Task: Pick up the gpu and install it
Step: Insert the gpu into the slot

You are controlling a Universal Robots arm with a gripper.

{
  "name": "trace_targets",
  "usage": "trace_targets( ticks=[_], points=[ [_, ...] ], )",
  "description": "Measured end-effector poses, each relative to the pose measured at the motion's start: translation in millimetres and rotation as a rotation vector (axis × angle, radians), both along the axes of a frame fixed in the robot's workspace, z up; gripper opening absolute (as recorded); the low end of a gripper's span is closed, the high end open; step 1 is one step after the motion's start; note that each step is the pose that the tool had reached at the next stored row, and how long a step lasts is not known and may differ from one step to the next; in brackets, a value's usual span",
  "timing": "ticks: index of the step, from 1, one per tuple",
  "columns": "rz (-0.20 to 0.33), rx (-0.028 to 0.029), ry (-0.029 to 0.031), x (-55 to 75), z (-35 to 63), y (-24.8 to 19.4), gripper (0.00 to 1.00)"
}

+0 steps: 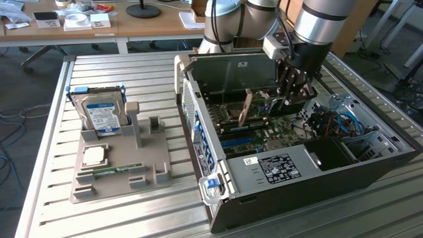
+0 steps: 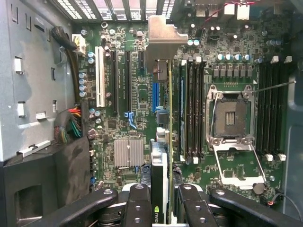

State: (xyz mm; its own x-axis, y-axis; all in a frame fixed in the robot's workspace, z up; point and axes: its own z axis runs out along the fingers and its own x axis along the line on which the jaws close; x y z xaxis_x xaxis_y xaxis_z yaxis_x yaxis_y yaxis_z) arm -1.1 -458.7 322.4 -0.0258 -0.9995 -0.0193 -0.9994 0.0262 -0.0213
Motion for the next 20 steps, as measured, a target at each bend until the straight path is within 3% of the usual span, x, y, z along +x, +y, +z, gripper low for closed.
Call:
trace_targets(
  ticks=[11,16,20],
  points=[
    [0.0,0.0001,-0.0001,-9.5,-7.8,-6.5,0.27],
    [-0.004,0.0001,0.0,-11.4,-16.3,-7.1,0.27],
    [-0.004,-0.0001,0.0,-11.8,-17.1,-7.2,0.27]
  ],
)
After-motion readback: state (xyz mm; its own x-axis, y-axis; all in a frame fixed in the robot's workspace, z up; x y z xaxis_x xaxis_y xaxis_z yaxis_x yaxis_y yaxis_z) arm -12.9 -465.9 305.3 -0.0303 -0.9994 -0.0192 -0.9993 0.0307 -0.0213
